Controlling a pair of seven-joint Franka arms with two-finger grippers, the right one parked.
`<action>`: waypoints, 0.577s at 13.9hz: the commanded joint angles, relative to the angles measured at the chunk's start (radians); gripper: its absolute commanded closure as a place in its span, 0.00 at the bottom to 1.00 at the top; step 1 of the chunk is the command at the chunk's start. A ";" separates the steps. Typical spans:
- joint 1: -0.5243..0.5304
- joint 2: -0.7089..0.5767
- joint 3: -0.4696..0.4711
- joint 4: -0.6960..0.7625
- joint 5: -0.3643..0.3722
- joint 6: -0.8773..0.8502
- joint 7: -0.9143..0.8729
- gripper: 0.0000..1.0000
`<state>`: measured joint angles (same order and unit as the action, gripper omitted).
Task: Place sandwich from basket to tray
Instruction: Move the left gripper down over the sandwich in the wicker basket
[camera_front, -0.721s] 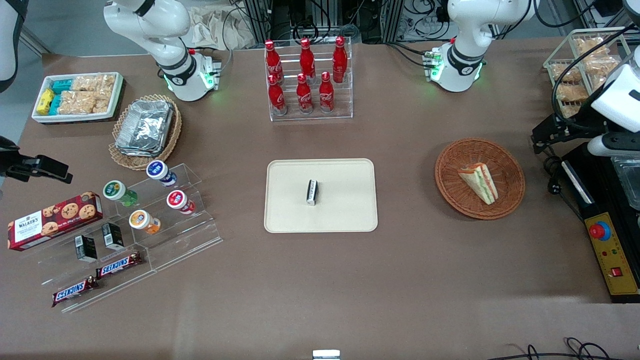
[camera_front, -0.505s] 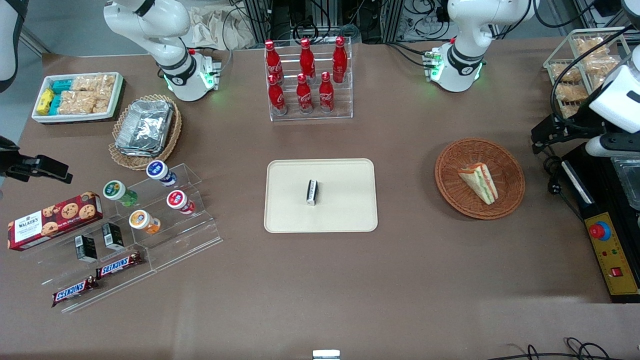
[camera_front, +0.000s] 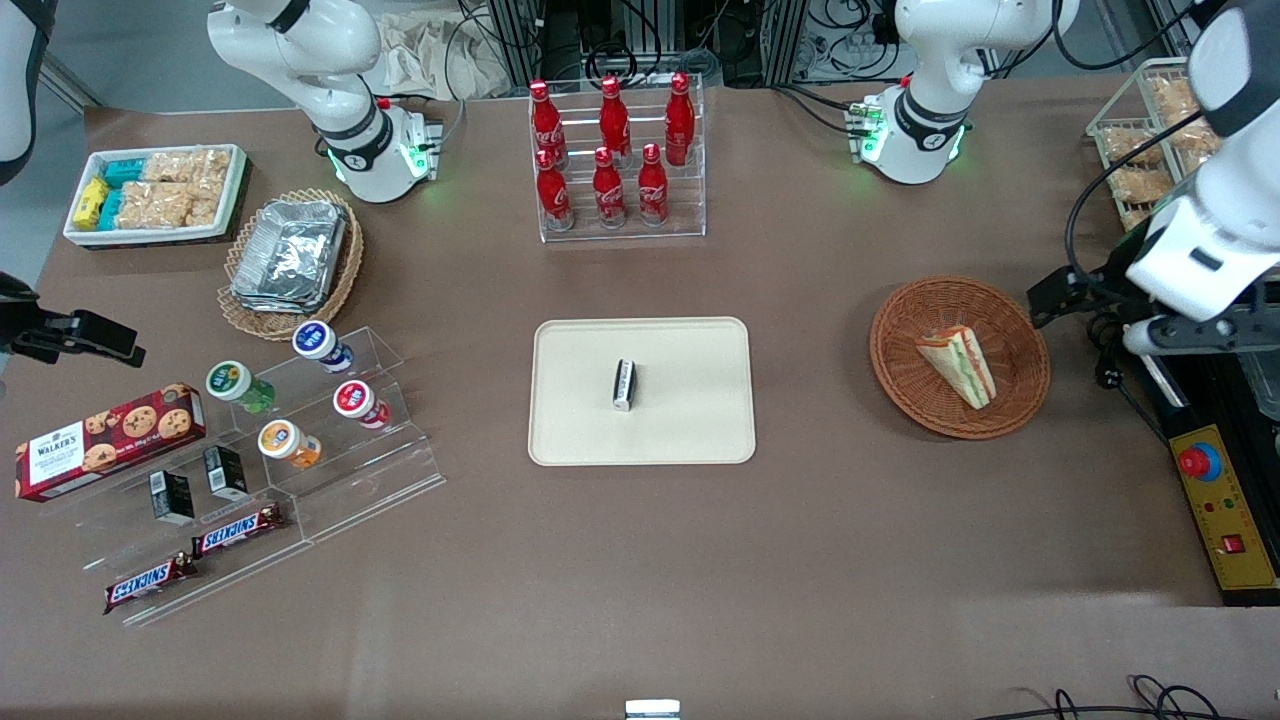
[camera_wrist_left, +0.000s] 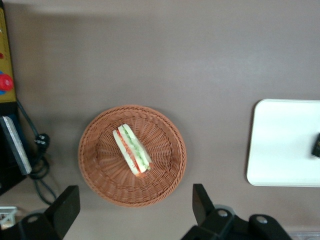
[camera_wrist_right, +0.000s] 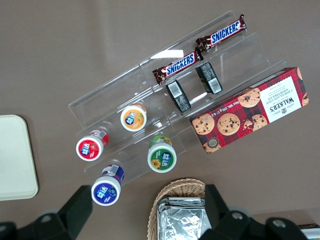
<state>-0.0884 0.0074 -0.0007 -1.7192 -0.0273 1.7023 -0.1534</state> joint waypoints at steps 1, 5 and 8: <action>0.003 -0.063 0.022 -0.201 -0.037 0.104 -0.075 0.00; 0.003 -0.113 0.021 -0.480 -0.028 0.383 -0.326 0.00; 0.003 -0.086 0.021 -0.548 -0.025 0.491 -0.426 0.00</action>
<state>-0.0869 -0.0431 0.0220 -2.1991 -0.0452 2.1392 -0.5157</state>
